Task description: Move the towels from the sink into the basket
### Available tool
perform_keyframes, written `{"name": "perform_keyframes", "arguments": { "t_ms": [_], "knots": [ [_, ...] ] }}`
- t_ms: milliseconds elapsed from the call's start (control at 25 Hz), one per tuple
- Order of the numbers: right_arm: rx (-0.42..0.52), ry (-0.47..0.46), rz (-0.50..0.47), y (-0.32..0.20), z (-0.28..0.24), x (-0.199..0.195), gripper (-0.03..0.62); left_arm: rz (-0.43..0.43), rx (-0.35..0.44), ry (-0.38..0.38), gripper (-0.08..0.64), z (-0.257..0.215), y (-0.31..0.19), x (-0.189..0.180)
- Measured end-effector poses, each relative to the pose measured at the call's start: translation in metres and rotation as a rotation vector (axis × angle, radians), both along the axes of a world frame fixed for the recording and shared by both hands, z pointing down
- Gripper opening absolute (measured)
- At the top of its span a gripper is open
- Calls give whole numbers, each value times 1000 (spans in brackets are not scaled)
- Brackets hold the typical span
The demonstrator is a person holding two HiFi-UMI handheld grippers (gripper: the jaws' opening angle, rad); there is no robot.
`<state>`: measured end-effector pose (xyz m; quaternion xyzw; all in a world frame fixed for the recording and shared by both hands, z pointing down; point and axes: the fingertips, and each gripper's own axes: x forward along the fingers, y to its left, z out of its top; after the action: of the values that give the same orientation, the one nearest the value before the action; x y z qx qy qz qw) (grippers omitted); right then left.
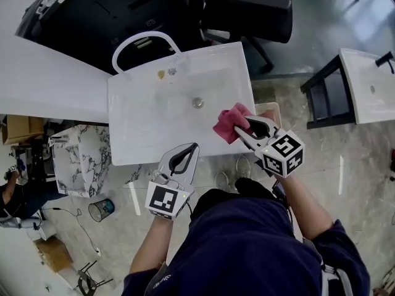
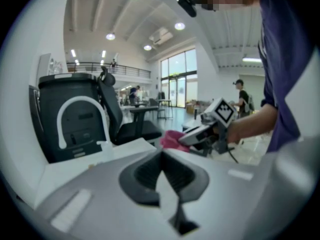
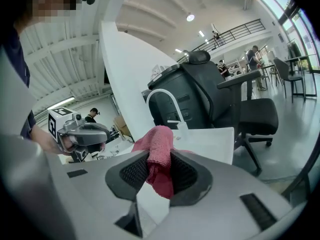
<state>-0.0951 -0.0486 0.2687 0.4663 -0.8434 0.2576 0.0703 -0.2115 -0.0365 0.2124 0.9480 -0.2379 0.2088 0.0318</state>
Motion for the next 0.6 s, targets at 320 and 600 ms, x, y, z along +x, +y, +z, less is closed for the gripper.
{"name": "perform_keyframes", "arguments": {
  "t_ms": [320,600],
  "knots": [
    [-10,35,145,38,-10,-24,110,167,-8,47,3,8,26,-18],
    [-20,121,262,88,-17,-48,110,289,-34,90,3,19,49,-37]
  ]
}}
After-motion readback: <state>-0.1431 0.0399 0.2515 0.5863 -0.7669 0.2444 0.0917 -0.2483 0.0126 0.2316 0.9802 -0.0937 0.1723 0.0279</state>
